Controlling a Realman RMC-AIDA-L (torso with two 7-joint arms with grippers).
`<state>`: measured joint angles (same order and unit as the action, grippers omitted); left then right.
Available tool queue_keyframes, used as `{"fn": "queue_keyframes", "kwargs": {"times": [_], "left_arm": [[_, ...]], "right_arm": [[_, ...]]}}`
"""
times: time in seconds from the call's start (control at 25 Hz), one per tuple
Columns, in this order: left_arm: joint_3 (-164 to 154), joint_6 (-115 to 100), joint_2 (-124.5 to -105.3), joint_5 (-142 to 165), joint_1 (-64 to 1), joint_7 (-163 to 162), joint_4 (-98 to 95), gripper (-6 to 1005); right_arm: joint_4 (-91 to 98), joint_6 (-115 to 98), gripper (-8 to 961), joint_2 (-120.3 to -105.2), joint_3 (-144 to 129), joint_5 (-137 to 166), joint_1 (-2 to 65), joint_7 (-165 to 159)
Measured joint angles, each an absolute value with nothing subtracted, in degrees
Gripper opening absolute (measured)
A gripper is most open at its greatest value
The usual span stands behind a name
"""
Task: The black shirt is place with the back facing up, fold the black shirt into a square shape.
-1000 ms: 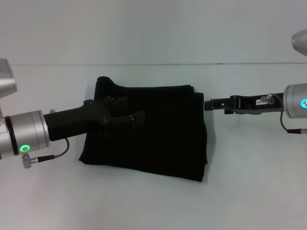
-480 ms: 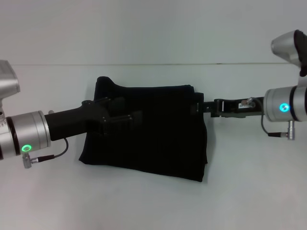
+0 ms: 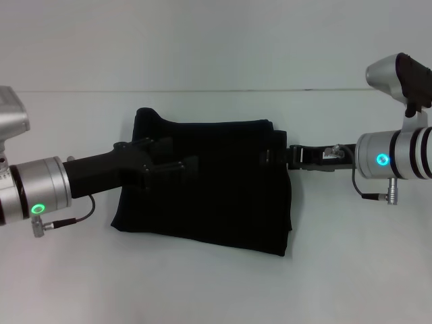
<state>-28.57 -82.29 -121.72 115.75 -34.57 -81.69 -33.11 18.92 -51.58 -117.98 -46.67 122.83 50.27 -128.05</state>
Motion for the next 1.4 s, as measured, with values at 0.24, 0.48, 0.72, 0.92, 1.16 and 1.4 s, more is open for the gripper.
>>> {"fn": "queue_keyframes", "kwargs": {"times": [0.24,0.48,0.72,0.92,1.16,1.4], "left_arm": [[-28.56,-81.96,-121.73,115.76,-34.55,-81.67,-33.13,829],[-28.57,-81.59,-121.73,115.75,-34.54,-81.70,-33.14,830],[-28.56,-81.09,-121.73,115.75,-34.45,-81.87,-33.14,829],[-28.56,-81.09,-121.79,115.75,-34.45,-81.92,-33.14,829],[-28.56,-81.09,-121.82,115.75,-34.45,-82.00,-33.14,830],[-28.56,-81.12,-121.82,115.75,-34.45,-82.00,-33.13,830]], "right_arm": [[18.42,-50.98,875,-118.54,-46.65,122.59,50.30,-128.06],[18.42,-50.69,866,-118.84,-46.52,122.53,50.38,-128.06],[18.44,-50.57,809,-119.20,-46.65,122.31,50.55,-128.52],[18.58,-50.47,738,-119.35,-46.68,122.39,50.79,-128.59],[18.84,-50.52,550,-119.36,-46.67,122.47,50.80,-128.34],[19.00,-50.64,419,-119.36,-46.53,122.30,50.82,-127.65]]}}
